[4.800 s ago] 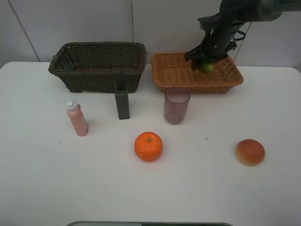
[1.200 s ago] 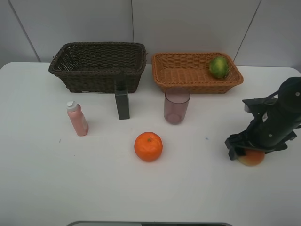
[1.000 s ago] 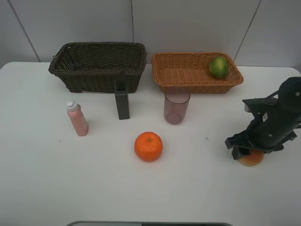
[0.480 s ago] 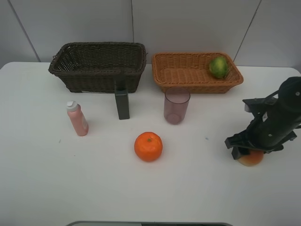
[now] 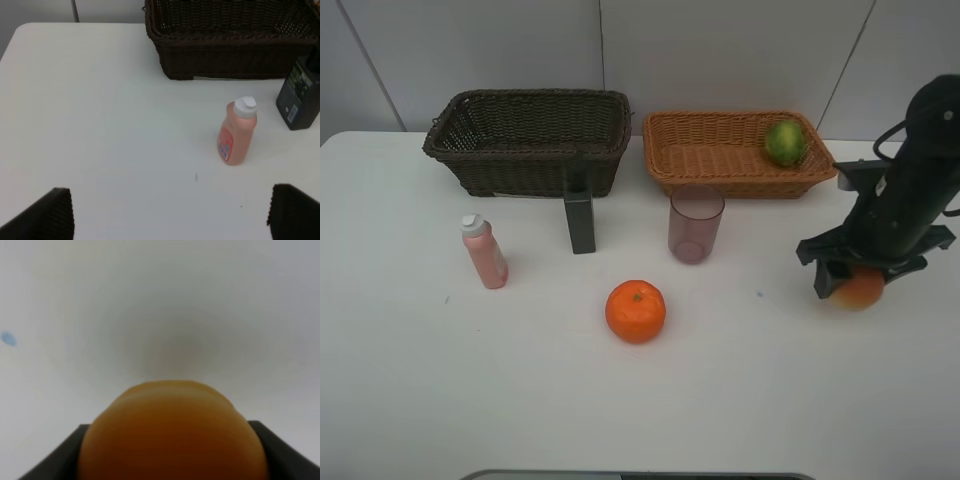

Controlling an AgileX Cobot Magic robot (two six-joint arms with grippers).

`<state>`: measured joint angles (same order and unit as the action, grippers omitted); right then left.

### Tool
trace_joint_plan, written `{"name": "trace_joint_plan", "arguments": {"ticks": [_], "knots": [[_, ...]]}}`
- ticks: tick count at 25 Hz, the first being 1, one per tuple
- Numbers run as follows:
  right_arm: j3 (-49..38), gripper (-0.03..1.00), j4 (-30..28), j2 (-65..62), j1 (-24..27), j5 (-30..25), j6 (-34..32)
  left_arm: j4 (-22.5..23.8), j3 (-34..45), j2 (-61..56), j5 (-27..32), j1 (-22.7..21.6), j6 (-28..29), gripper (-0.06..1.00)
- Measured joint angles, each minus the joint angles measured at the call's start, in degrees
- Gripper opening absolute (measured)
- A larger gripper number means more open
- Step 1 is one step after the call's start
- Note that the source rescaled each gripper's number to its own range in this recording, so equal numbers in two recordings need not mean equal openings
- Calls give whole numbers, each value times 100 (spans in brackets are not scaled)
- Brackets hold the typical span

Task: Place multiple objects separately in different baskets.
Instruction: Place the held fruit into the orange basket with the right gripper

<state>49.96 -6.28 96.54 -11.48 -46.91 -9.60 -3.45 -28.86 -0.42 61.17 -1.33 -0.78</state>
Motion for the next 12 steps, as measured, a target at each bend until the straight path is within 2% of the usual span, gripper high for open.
{"name": "trace_joint_plan", "arguments": {"ticks": [4, 12], "knots": [[705, 57, -8, 0, -175, -373, 0, 0, 0, 0, 0, 0, 0, 100], [2233, 57, -126, 349, -216, -746, 0, 0, 0, 0, 0, 0, 0, 100]]}}
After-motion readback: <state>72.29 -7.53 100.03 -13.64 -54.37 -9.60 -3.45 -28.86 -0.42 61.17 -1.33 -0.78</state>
